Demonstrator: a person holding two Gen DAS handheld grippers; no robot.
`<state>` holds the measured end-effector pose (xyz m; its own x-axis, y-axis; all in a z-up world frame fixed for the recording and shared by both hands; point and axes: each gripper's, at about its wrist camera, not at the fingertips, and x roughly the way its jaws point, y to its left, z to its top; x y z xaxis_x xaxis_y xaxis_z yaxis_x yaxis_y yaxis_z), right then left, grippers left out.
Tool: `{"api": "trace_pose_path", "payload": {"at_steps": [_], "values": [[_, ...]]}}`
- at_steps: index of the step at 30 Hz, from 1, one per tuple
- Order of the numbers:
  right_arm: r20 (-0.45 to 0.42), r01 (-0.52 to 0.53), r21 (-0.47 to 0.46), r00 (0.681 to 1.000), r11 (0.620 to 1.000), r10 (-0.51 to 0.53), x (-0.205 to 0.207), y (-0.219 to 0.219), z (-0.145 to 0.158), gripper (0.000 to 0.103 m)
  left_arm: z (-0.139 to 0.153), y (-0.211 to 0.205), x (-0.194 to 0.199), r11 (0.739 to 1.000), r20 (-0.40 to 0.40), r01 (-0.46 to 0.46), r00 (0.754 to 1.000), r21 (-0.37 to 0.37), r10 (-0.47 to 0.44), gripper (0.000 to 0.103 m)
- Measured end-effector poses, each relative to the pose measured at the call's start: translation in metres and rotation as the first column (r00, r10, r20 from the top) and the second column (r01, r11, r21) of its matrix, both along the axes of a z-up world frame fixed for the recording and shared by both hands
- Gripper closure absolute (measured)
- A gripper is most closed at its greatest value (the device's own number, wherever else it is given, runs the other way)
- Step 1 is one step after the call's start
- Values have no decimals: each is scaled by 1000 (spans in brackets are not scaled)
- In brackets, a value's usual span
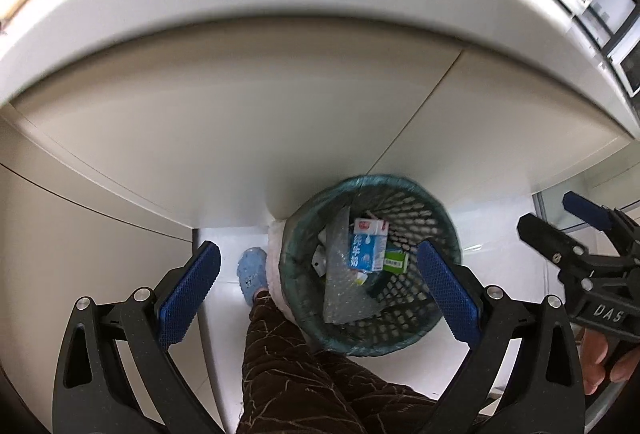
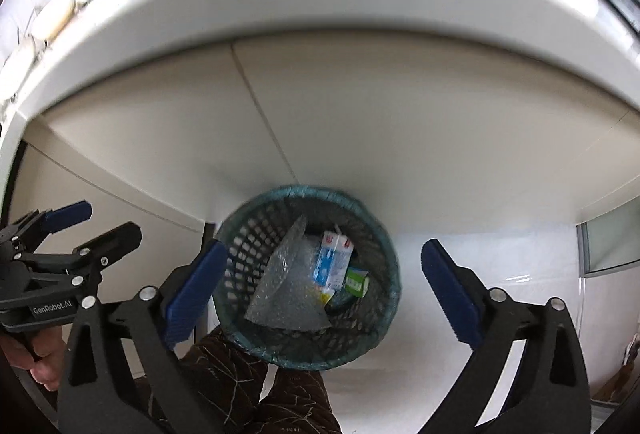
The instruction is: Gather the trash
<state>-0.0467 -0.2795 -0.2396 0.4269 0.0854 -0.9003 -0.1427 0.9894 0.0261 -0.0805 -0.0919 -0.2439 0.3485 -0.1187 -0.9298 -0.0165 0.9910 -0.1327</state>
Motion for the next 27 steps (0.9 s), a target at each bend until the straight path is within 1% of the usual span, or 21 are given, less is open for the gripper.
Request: {"api": "trace_pose_path", "payload": {"at_steps": [2, 5, 7, 9, 12, 14, 17, 23, 27], "values": [[22, 12, -5, 1000, 1000, -12, -4, 1, 19, 8, 23, 1, 1, 1000, 15, -8, 1000, 0, 8, 6], [56, 26, -21, 998, 999, -25, -4, -2, 64, 8, 60, 1, 3, 1000, 30, -24, 999, -6, 25, 6], [77, 36, -26, 996, 999, -34, -5, -3, 91, 8, 87, 3, 3, 999, 12, -46, 999, 2, 46, 6], [84, 44, -30, 996, 999, -42, -5, -2, 115, 8, 111, 5, 4, 999, -2, -49, 999, -7, 49, 6], [110, 53, -31, 993, 998, -50, -10, -1, 150, 8, 148, 4, 2, 999, 23, -42, 999, 19, 41, 6], [129, 50, -40, 991, 998, -44, -16, 0, 173, 8, 166, 5, 0, 999, 34, -44, 998, 23, 43, 6], [131, 48, -46, 990, 998, -42, -23, 1, 199, 8, 190, 8, -2, 999, 54, -53, 997, 12, 53, 6], [120, 71, -40, 991, 997, -66, -37, 1, 227, 8, 224, 8, -10, 999, 96, -40, 995, 21, 38, 6], [114, 71, -45, 991, 996, -65, -44, 2, 226, 8, 231, 6, -16, 1000, 107, -19, 994, 12, 18, 6]]}}
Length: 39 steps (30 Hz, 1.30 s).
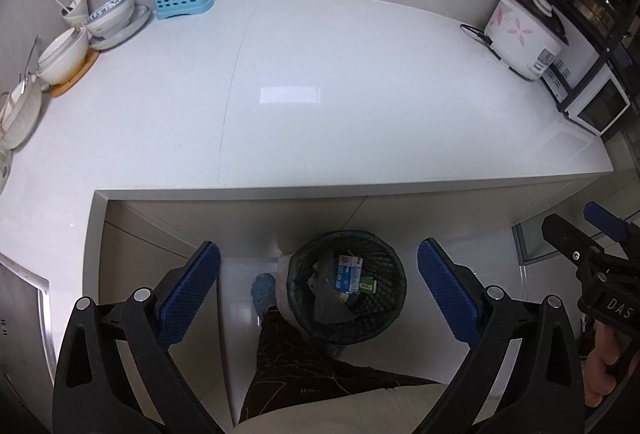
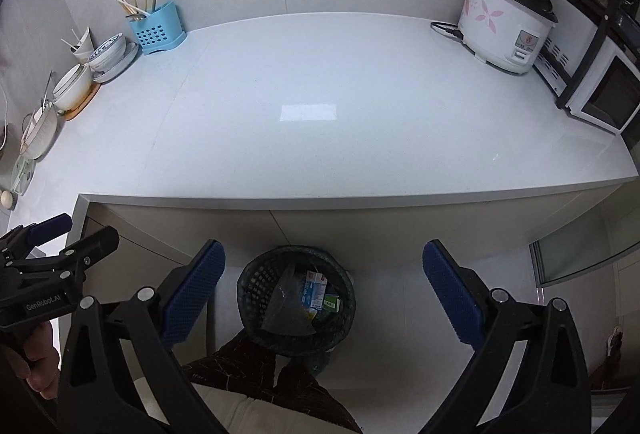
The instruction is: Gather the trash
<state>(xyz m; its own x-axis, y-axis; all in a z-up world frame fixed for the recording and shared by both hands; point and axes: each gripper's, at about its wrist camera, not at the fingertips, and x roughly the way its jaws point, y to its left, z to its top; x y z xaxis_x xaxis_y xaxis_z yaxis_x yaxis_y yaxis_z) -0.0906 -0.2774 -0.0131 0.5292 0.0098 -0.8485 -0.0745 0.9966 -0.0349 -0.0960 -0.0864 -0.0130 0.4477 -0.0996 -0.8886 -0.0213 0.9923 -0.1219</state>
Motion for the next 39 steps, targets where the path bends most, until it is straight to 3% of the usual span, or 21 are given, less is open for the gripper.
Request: {"api": "trace_pose_path", "payload": {"at_steps": [7, 39], "values": [[-17, 7, -3, 1000, 1000, -7, 0, -1, -10, 8, -10, -10, -3, 999, -2, 37, 999, 7, -37, 6], [-34, 8, -26, 999, 1000, -9, 5, -5, -15, 8, -6, -15, -2, 999, 4, 36, 999, -17, -36, 6]]}}
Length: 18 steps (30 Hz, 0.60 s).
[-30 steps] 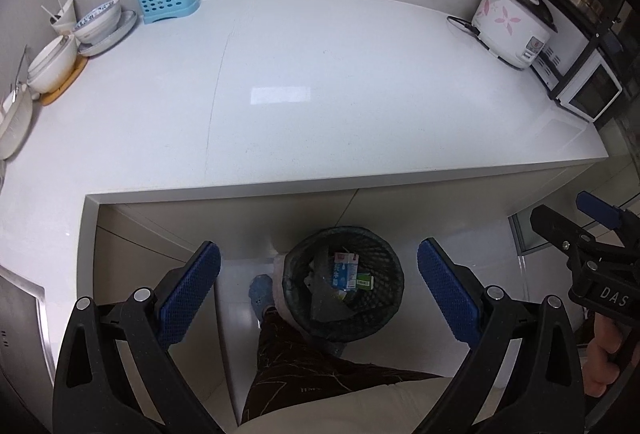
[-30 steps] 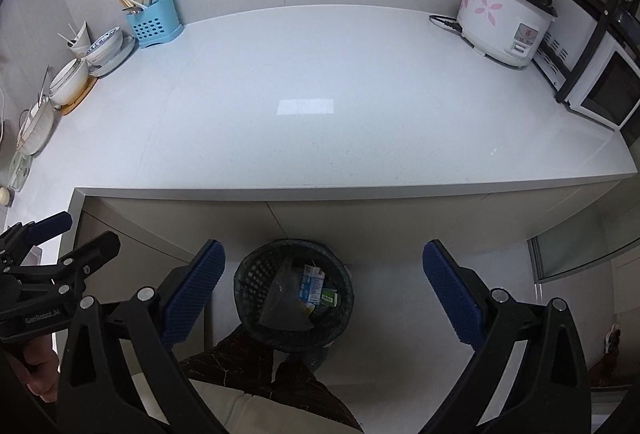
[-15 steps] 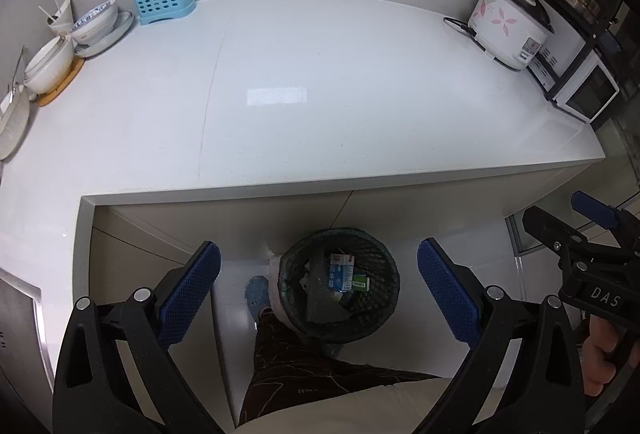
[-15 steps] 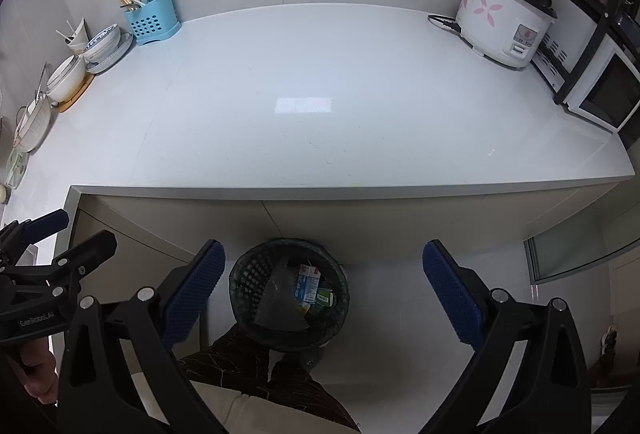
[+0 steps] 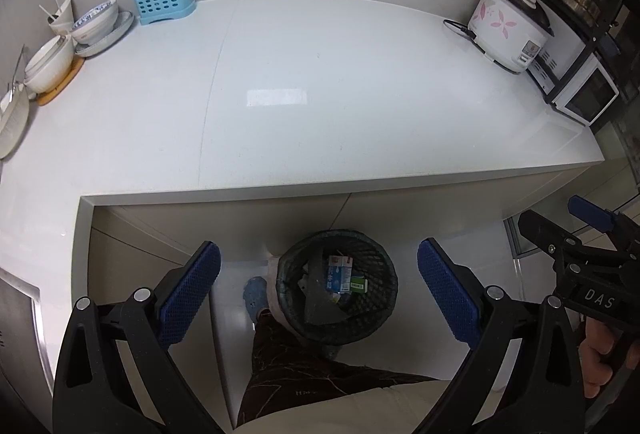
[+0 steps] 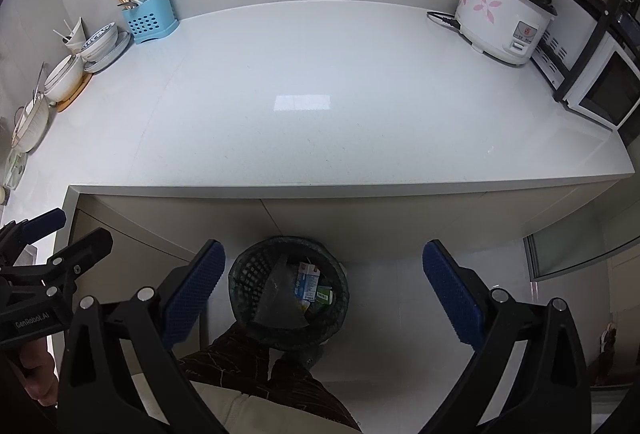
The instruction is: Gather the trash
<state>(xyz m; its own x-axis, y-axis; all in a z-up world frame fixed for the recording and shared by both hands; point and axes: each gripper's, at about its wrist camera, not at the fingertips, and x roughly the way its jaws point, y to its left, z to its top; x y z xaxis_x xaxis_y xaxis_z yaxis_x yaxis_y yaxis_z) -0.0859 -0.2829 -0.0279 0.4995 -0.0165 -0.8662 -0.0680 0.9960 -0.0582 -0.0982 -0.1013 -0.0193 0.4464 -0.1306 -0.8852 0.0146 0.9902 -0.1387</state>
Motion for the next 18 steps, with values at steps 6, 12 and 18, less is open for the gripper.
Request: {"api": "trace_pose_path", "payload": {"at_steps": [6, 12, 18], "values": [[-8, -3, 2, 1000, 1000, 3, 2, -2, -1, 8, 3, -4, 4, 1000, 8, 15, 1000, 10, -15, 6], [-7, -2, 6, 1000, 1000, 2, 4, -2, 0, 8, 1, -4, 4, 1000, 6, 11, 1000, 18, -11, 6], [-7, -4, 5, 1000, 1000, 4, 5, 0, 0, 8, 1, -4, 3, 999, 7, 6, 1000, 33, -6, 6]]}}
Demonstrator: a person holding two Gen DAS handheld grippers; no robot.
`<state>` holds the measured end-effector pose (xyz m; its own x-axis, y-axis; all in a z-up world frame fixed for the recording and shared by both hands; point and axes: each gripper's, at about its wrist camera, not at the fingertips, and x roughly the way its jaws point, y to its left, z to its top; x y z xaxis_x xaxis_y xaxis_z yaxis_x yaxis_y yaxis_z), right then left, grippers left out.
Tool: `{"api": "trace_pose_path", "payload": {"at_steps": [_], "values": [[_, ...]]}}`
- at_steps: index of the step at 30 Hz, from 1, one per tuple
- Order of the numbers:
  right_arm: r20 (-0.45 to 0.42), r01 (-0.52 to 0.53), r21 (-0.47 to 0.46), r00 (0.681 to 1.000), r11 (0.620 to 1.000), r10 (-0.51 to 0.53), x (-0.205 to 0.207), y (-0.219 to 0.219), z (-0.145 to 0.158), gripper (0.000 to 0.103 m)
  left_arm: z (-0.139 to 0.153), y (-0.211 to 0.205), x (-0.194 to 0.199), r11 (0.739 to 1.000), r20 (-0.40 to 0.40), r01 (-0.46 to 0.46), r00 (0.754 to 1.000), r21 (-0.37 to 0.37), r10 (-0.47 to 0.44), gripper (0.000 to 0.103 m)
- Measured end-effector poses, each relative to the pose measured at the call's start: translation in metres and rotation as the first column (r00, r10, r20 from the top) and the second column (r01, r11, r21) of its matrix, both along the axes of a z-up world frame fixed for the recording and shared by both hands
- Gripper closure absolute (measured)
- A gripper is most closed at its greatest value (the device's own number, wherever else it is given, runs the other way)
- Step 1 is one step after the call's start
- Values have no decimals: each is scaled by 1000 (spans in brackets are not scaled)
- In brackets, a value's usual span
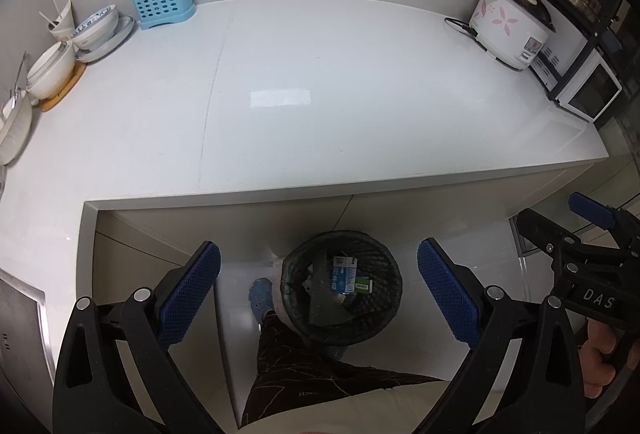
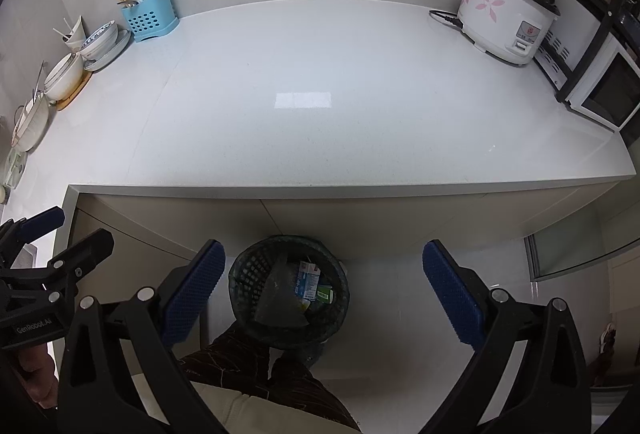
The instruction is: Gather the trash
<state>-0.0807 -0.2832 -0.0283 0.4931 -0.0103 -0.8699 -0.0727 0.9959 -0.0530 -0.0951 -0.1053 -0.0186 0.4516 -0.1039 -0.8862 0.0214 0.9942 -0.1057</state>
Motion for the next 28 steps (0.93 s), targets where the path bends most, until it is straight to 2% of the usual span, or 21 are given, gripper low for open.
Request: {"api": "trace_pose_path", "payload": {"at_steps": [28], "values": [[-3, -10, 9, 1000, 1000, 10, -2, 9, -2, 8, 5, 5, -2, 999, 21, -36, 999, -9, 36, 6]]}}
